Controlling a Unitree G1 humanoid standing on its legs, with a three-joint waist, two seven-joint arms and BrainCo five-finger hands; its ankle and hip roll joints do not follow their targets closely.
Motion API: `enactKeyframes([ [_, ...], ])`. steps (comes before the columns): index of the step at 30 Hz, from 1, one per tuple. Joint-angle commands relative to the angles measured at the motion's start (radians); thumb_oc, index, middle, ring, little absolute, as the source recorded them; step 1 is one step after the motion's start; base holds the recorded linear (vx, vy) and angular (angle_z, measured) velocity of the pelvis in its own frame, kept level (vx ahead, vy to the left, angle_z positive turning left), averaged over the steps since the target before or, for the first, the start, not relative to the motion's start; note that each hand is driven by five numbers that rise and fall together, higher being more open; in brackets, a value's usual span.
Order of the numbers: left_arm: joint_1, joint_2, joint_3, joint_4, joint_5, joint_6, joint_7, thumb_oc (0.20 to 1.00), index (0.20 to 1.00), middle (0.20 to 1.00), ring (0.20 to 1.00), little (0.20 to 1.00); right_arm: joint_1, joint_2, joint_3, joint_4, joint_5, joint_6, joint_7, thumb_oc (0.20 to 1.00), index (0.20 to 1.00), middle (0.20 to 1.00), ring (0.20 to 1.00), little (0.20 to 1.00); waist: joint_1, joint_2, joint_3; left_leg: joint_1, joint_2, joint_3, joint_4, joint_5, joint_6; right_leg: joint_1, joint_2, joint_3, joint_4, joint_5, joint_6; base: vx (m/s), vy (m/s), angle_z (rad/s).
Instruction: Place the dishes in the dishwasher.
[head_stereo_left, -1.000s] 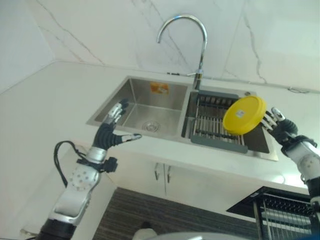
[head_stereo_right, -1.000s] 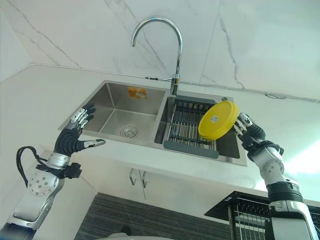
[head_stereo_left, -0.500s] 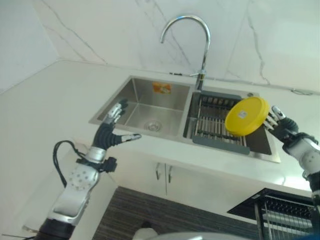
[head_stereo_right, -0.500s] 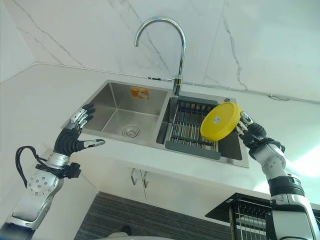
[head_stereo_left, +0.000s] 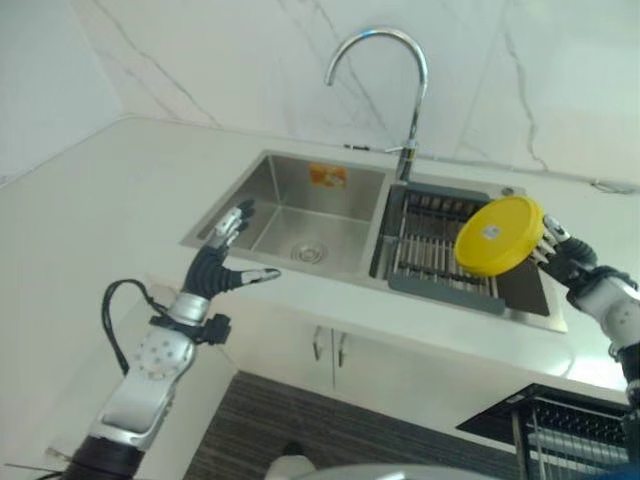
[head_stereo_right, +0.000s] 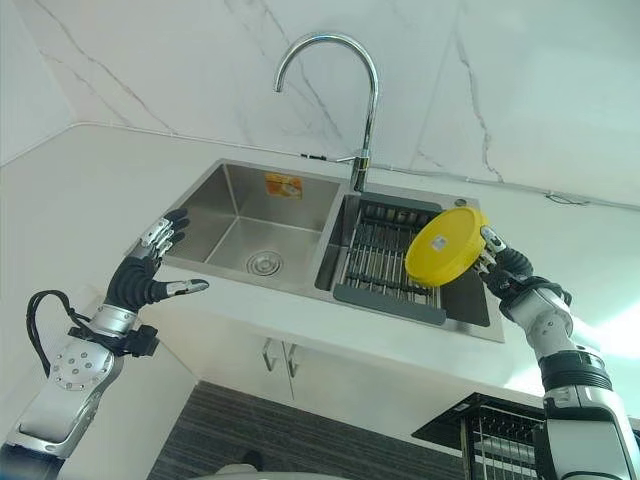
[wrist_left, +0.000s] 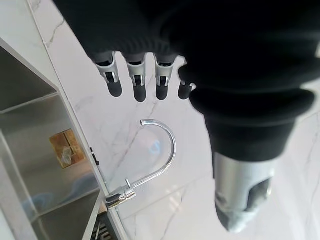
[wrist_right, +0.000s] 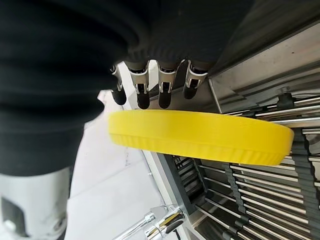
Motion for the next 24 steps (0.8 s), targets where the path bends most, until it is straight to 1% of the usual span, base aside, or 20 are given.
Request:
enactKeyframes([
  [1,-0.043,0.052,-0.015,-0.031,-0.017,-0.028,0.019,1.0,1.0,1.0,1.0,1.0,-0.165,-0.075,0.054,0.048,-0.012,-0.033,0.033,1.0,1.0,1.0,1.0,1.0,0.043,-0.019,0.016,0.066,0.06,-0.02,0.0,-0.093,-0.047,-0.01,-0.035,-0.021,0.006,-0.012,0.023,0.05,-0.039,0.0],
  [7,-0.039,0.06,-0.012,-0.033,-0.021,-0.031,0.011,1.0,1.0,1.0,1.0,1.0,-0.167,-0.082,0.06,0.047,-0.016,-0.034,0.04,1.0,1.0,1.0,1.0,1.0,0.045,-0.016,0.031,0.053,0.059,-0.029,0.0,-0.09,-0.047,-0.022,-0.032,-0.011,0.006,-0.011,0.021,0.0,-0.009,0.01],
  [12,-0.047,0.07,-0.015,-0.027,-0.021,-0.039,0.019,1.0,1.0,1.0,1.0,1.0,-0.183,-0.089,0.074,0.045,-0.015,-0.053,0.032,1.0,1.0,1.0,1.0,1.0,0.049,-0.011,0.053,0.033,0.06,-0.041,0.0,-0.084,-0.048,-0.041,-0.032,-0.001,0.006,-0.006,0.022,-0.03,-0.024,0.02],
  [17,-0.045,0.066,-0.02,-0.025,-0.011,-0.044,0.017,1.0,1.0,1.0,1.0,1.0,-0.187,-0.095,0.078,0.033,-0.024,-0.087,0.046,1.0,1.0,1.0,1.0,1.0,0.05,-0.01,0.058,0.029,0.061,-0.043,0.0,-0.082,-0.048,-0.045,-0.031,0.001,0.006,-0.004,0.021,0.0,0.0,0.0],
  [24,-0.033,0.071,-0.02,-0.028,-0.009,-0.044,0.014,1.0,1.0,1.0,1.0,1.0,-0.227,-0.123,0.09,0.054,-0.044,-0.09,0.043,1.0,1.0,1.0,1.0,1.0,0.056,-0.007,0.06,0.024,0.063,-0.047,0.0,-0.078,-0.049,-0.047,-0.028,0.007,0.006,-0.005,0.02,0.0,0.0,0.0],
])
